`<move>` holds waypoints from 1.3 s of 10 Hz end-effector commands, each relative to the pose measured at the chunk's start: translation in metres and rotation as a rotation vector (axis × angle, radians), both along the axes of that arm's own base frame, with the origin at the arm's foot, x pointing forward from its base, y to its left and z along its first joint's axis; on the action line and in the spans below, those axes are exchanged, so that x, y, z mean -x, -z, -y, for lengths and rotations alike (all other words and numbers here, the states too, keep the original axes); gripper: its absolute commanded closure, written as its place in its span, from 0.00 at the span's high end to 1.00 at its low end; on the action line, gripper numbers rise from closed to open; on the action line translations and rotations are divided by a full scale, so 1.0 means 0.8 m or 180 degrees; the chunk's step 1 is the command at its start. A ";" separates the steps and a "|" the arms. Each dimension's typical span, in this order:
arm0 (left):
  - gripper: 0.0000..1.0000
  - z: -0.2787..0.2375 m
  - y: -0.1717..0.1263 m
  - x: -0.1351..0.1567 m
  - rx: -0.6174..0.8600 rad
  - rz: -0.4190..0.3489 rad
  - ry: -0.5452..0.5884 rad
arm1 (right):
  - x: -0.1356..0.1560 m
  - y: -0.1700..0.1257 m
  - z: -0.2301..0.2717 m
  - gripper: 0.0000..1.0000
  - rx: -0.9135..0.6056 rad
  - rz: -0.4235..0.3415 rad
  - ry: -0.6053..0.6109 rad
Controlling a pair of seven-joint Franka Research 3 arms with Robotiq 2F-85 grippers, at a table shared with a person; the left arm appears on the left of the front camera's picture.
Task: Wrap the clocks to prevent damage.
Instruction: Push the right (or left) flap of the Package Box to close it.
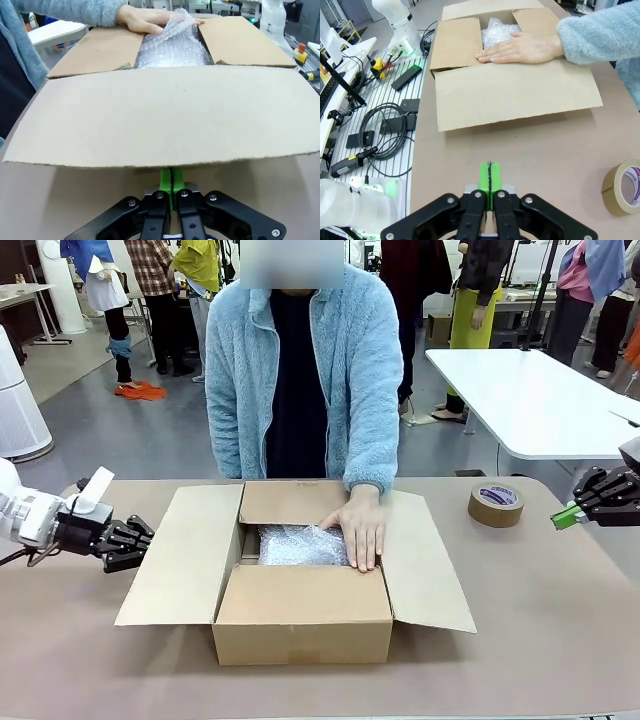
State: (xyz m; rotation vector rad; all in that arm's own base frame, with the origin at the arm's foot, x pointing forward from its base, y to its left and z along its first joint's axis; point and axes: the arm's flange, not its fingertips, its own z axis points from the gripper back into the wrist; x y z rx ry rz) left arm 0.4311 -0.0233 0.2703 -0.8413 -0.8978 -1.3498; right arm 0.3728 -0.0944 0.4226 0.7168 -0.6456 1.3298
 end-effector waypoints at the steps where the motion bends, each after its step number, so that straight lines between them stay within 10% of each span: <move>1: 0.00 0.005 0.005 0.005 0.0310 0.0078 -0.0036 | 0.000 0.002 -0.002 0.01 -0.0057 0.0028 -0.0012; 13: 0.00 0.106 -0.045 -0.004 0.1150 0.0158 0.0319 | 0.000 0.002 -0.002 0.01 -0.0057 0.0028 -0.0012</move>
